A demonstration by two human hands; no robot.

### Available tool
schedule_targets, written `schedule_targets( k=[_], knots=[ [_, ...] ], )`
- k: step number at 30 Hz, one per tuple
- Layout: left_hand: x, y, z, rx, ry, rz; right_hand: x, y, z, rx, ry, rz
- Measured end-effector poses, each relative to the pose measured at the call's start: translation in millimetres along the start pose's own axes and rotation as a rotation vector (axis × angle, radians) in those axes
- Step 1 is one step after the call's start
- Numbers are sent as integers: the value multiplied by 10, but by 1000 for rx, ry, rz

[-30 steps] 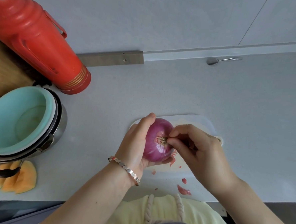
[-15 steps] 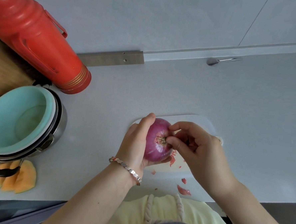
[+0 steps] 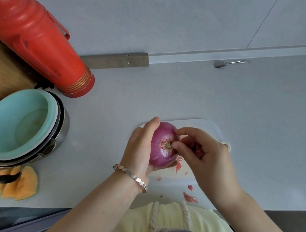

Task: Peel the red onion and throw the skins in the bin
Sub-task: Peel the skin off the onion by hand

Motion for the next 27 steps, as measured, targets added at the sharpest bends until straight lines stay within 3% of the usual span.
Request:
schedule_targets(
  k=[6,13,27],
  knots=[
    [30,-33,-27,-19,10,-1,-32,-16,38,-14,0,-43],
    [63,12,-55,-19,18,47,10,-16,0,138,8,22],
    [55,-10,-78,-7,29,39,-7,-16,-9,-15,62,-71]
  ],
)
Point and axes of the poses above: each hand's wrist, its own x-axis towards the middle knuckle, its own z-axis out of the palm, y = z × x, the point moved 8 cm from there along x, towards the middle knuckle, and after that the axes turned 3 degrees about -z, right-handed, at the moved point
